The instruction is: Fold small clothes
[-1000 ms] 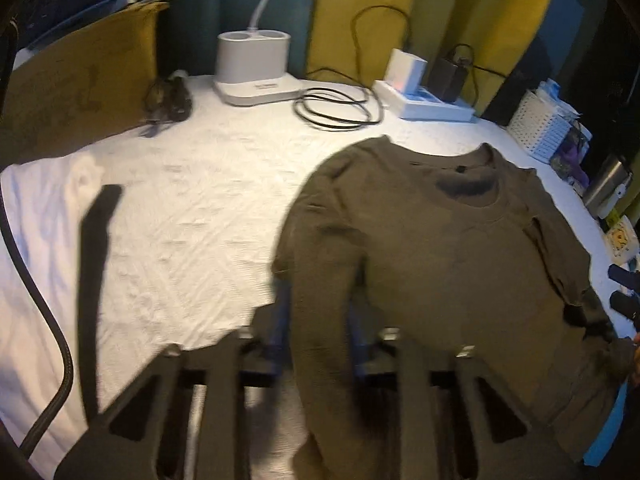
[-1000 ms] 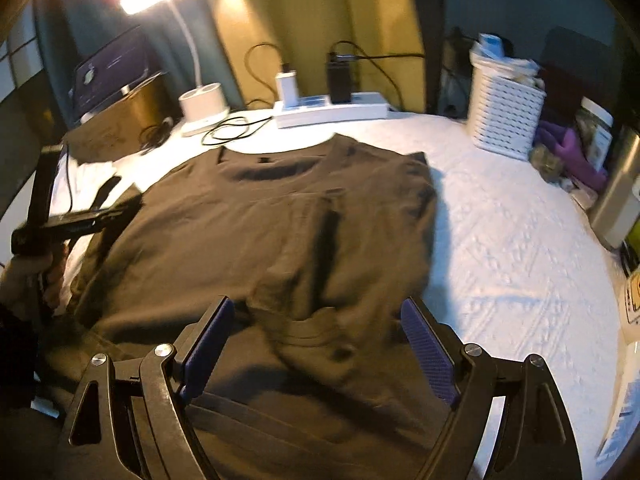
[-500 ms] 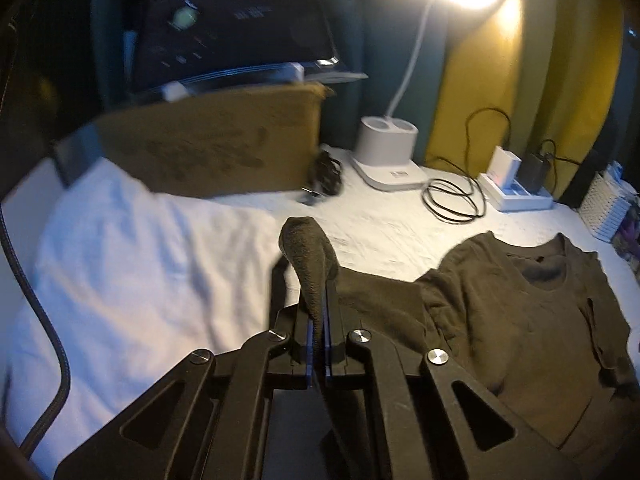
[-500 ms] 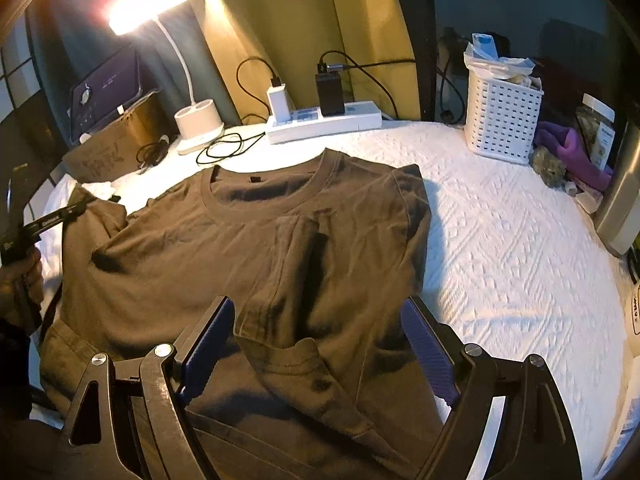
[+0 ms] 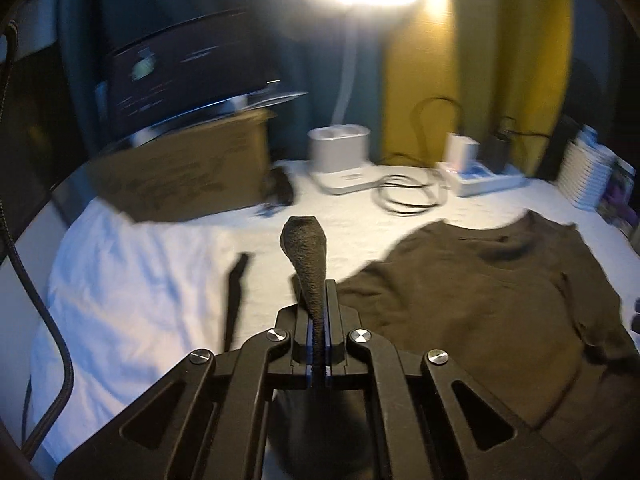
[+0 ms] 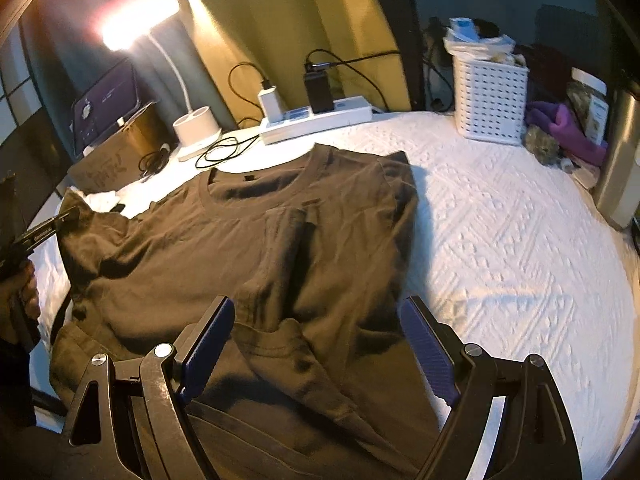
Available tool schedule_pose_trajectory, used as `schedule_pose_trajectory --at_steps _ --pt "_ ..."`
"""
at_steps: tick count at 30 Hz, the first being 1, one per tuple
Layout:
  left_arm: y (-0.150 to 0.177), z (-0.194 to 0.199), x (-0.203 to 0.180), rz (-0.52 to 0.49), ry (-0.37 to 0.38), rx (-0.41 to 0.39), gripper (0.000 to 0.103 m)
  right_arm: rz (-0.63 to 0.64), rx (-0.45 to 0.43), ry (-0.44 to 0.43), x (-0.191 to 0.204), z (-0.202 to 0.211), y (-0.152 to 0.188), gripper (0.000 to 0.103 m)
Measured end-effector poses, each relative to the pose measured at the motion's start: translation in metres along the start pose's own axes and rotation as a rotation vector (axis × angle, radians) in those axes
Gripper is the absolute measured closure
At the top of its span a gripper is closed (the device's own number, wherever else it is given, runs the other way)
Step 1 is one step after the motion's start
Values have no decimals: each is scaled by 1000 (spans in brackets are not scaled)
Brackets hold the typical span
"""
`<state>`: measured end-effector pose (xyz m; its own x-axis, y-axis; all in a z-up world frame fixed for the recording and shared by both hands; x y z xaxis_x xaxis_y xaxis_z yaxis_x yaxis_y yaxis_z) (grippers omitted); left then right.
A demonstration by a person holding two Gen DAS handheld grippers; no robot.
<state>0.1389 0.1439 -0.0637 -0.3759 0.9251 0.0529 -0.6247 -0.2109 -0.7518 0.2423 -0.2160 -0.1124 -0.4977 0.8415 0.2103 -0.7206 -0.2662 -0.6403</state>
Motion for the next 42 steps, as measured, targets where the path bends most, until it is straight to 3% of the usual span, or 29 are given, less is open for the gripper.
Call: schedule_pose_trajectory --at_steps 8,14,16,17,18,21,24,29,34,38,39,42 --pt "-1 -15 -75 -121 115 59 101 -39 -17 4 -20 12 11 16" --pt "20 -48 -120 -125 254 249 96 -67 -38 19 -34 25 16 16" --pt "24 -42 -123 -116 323 263 74 -73 -37 24 -36 26 18 16" --pt "24 -36 -122 -115 336 257 50 -75 -37 26 -36 27 18 16" --pt "24 -27 -117 -110 349 241 39 -75 -37 29 -36 27 19 16" --pt "23 -1 -90 -83 365 208 38 -69 -33 36 -34 28 21 16" --pt "28 10 -59 -66 319 195 38 -56 -24 45 -30 25 23 16" --pt "49 -7 -15 1 274 239 38 -38 -7 55 -20 19 22 16" --pt "67 -17 2 54 318 275 38 -8 4 64 -4 16 21 16" --pt "72 -9 -6 23 376 238 39 -8 16 77 1 13 22 16" --pt "73 -6 -10 10 387 226 52 -8 19 81 2 13 22 16" --pt "74 -3 -18 -13 405 226 75 -7 19 84 5 14 24 16"
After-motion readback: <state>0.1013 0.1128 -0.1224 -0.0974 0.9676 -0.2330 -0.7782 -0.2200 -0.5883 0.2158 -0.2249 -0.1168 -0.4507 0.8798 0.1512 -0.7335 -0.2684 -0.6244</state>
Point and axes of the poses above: each gripper's, at about its wrist camera, not at the fingertips, and z roughly against the way its jaws point, x to its left, y to its underside, the point moved 3 cm from there along -z, roughly the way its jaws point
